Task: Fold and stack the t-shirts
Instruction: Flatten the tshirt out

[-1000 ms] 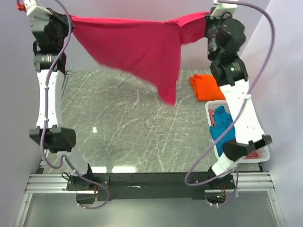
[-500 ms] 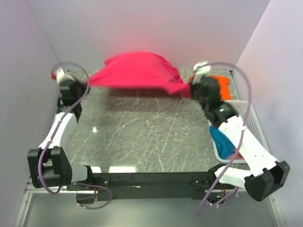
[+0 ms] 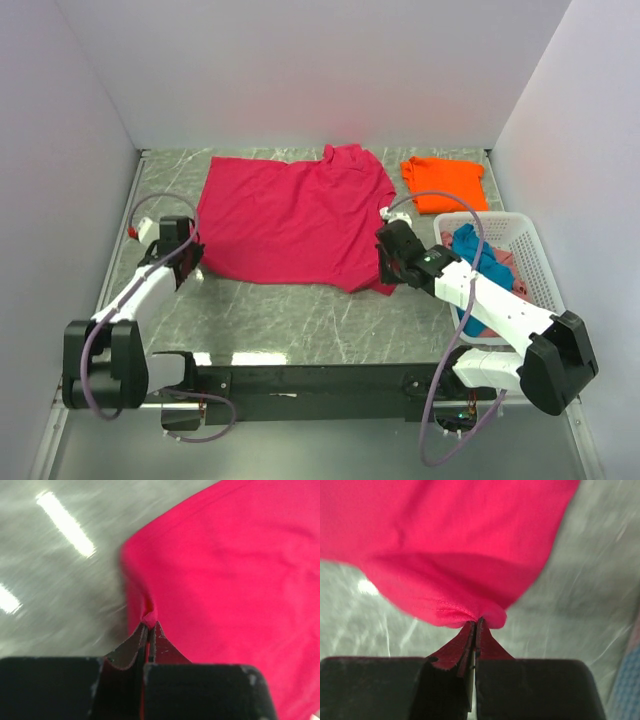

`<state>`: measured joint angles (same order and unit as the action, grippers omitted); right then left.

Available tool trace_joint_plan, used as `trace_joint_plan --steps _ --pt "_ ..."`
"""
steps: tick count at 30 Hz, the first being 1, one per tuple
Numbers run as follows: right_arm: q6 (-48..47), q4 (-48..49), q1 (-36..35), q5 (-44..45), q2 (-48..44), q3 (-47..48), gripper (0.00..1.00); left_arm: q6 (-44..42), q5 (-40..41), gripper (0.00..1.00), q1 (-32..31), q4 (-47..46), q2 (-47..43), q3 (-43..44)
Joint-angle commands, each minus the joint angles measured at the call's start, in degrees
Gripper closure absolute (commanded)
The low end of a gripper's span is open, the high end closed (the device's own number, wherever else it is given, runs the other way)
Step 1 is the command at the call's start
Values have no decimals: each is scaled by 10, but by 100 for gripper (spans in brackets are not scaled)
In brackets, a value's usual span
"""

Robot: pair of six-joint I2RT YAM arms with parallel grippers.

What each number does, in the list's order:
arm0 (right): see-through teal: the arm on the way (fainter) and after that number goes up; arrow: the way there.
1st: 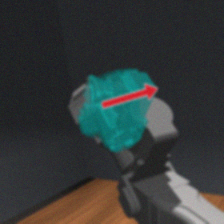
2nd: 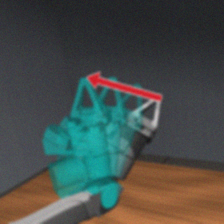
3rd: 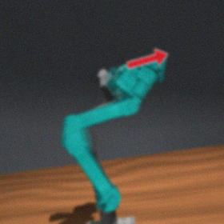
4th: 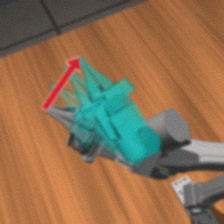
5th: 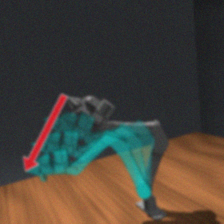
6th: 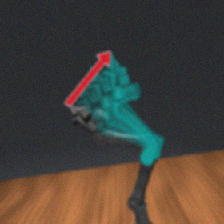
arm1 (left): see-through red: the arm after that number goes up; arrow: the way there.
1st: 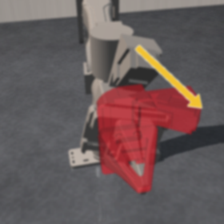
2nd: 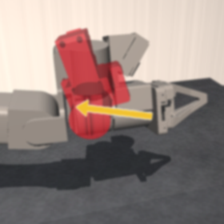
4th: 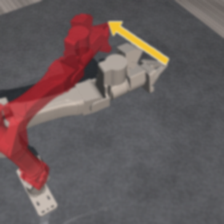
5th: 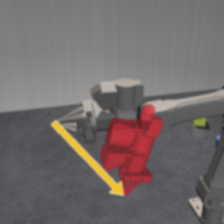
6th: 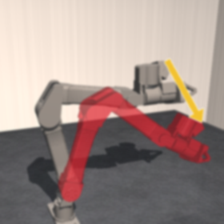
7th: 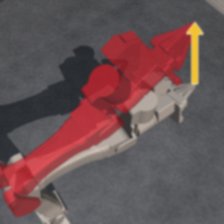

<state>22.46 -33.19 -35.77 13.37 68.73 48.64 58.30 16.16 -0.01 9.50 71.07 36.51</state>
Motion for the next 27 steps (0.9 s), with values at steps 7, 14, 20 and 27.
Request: trace_joint_plan --steps 7,14,20,27 --pt "130 -100 -30 -75 -35 -50 100 139 111 100 -17 216 -138 -46" --pt "174 -151 -83 -153 -63 -70 100 190 124 100 -17 323 -218 -58" --pt "206 -165 -136 -210 -69 -86 100 207 130 99 -17 383 -236 -61" --pt "198 -198 -140 -145 -49 -56 100 195 123 99 -17 364 -253 -66"
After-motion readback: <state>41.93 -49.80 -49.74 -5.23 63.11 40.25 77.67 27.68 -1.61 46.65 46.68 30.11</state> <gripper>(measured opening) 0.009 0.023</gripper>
